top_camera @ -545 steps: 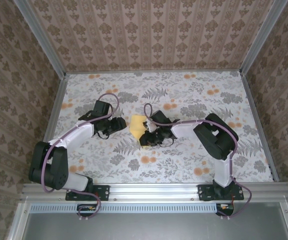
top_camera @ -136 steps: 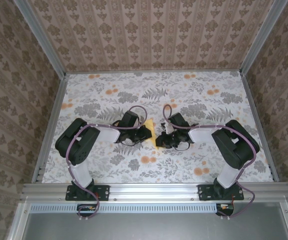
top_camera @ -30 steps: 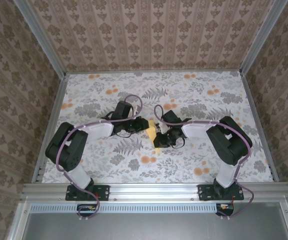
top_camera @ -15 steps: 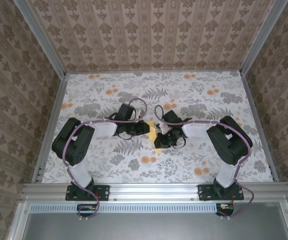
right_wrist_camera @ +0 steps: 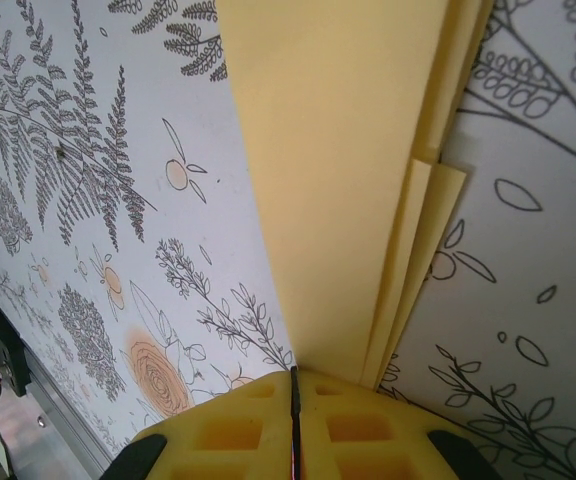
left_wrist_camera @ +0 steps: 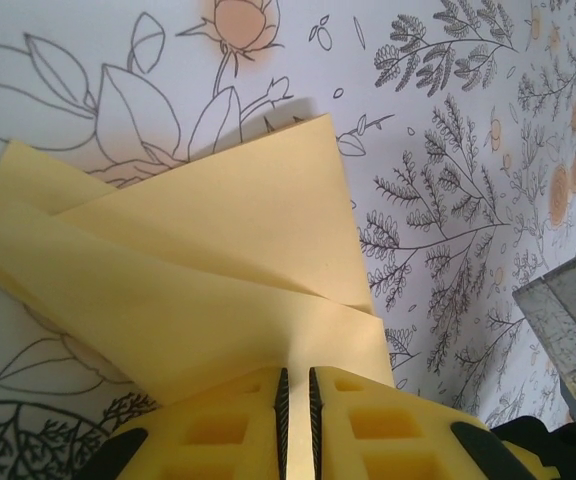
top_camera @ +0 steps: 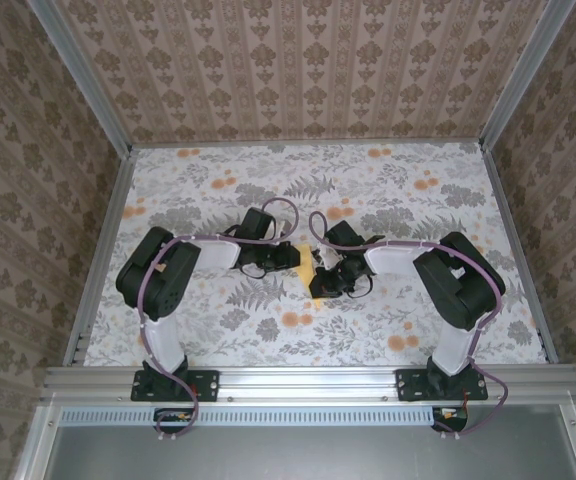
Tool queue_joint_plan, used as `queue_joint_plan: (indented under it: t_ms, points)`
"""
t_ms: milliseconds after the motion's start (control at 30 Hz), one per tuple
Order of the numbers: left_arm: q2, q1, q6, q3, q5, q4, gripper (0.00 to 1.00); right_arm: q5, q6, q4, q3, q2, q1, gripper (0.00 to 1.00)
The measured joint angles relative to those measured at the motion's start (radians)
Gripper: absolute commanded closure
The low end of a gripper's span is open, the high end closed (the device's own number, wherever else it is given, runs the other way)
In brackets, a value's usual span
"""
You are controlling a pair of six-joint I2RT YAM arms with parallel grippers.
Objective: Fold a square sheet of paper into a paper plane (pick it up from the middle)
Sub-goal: Fold the wing for the fifth time at the center of the table.
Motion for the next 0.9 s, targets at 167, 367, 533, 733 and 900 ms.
queue_joint_plan:
  t_ms: [167, 367, 533, 733, 900]
  points:
    - [0.003, -0.004, 0.003, 0.005, -0.013, -0.004, 0.84, -0.005, -0.005, -0.001, -0.002, 0.000, -0.002, 0.91]
    - [0.015, 0.011, 0.014, 0.026, -0.018, -0.022, 0.84, -0.021, -0.019, 0.004, -0.013, 0.000, -0.011, 0.91]
    - [0.037, 0.060, 0.033, 0.059, -0.015, -0.039, 0.84, -0.032, -0.022, 0.010, -0.020, 0.000, -0.017, 0.92]
    - [0.066, 0.113, 0.049, 0.103, -0.011, -0.059, 0.85, -0.040, -0.022, 0.010, -0.024, 0.000, -0.020, 0.92]
    - [0.069, 0.157, 0.056, 0.105, -0.011, -0.056, 0.85, -0.051, -0.021, 0.009, -0.027, 0.000, -0.022, 0.92]
